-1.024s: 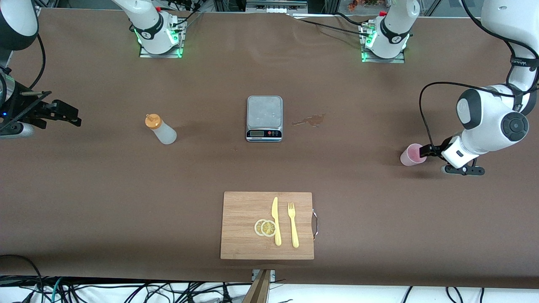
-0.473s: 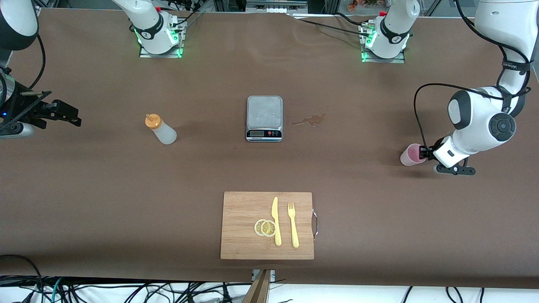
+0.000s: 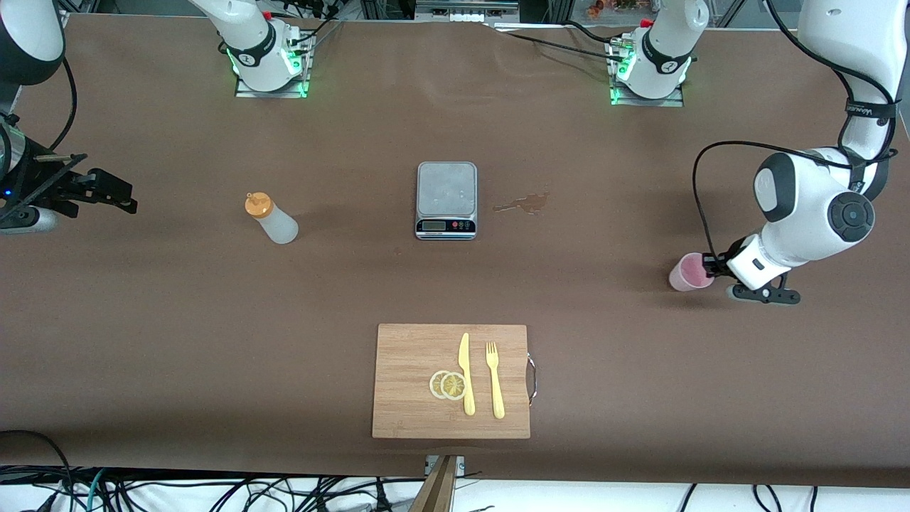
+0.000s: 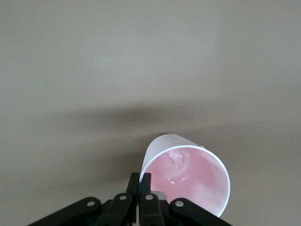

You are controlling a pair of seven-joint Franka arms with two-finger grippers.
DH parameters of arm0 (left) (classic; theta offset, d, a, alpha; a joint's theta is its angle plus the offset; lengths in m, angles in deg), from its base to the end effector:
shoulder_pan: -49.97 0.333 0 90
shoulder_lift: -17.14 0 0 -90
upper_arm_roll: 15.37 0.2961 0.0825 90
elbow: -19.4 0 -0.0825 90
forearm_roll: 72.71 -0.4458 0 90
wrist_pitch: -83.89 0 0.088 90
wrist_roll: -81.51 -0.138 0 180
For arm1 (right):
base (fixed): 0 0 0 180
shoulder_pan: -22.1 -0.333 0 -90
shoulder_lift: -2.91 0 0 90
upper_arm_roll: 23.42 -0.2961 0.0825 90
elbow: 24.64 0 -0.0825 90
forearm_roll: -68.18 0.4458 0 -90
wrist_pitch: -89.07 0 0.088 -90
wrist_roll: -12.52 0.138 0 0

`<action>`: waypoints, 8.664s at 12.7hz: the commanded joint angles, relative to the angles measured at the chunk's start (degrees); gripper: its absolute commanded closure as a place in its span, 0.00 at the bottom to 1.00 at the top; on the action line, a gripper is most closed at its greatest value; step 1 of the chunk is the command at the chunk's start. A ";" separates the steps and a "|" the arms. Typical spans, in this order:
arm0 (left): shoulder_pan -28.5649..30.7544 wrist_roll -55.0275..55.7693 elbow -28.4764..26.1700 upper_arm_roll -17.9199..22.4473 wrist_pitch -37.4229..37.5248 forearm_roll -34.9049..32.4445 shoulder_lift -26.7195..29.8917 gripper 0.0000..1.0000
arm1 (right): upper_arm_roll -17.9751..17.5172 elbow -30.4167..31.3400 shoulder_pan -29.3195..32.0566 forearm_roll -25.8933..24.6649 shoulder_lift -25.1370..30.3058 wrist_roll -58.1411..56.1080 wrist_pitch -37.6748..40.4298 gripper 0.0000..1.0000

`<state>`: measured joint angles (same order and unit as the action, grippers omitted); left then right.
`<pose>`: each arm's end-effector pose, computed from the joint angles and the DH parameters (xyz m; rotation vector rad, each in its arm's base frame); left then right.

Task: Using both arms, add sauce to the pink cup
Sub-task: 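Carry the pink cup with the left gripper onto the scale, then open the left gripper and withdraw it from the cup, then reach the right gripper to the white squeeze bottle and grasp it, then lift the bottle with the right gripper over the pink cup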

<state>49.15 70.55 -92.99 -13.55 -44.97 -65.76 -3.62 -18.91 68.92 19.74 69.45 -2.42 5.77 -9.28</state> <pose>0.6415 0.0051 0.1921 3.0489 -0.1462 -0.1000 0.6492 -0.0202 0.4941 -3.1240 -0.1208 0.0125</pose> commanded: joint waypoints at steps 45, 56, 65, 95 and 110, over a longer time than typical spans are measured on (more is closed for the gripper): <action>-12.12 30.56 22.02 -2.90 29.96 1.14 10.21 0.00 | 0.49 -0.66 -0.89 2.24 -0.56 -22.18 13.35 0.00; 0.29 14.74 30.39 -1.91 42.82 -4.05 10.48 0.00 | 14.56 10.77 0.86 26.12 -7.83 -85.19 8.08 0.01; 0.02 14.91 30.65 -2.09 43.17 -4.14 9.86 0.00 | 14.21 10.86 4.65 48.63 -29.45 -126.73 15.80 0.01; -0.77 15.35 30.74 -2.35 43.08 -4.14 9.42 0.00 | 7.70 7.17 -30.57 22.92 -15.50 -81.27 0.97 0.77; -0.77 15.26 30.74 -2.35 43.08 -4.05 9.42 0.00 | 7.70 5.32 -53.79 -3.80 -17.60 -36.51 -4.22 0.75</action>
<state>48.42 86.49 -63.60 -15.86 -2.80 -69.98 6.30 -11.63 74.76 -31.48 69.48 -19.60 -34.46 -13.71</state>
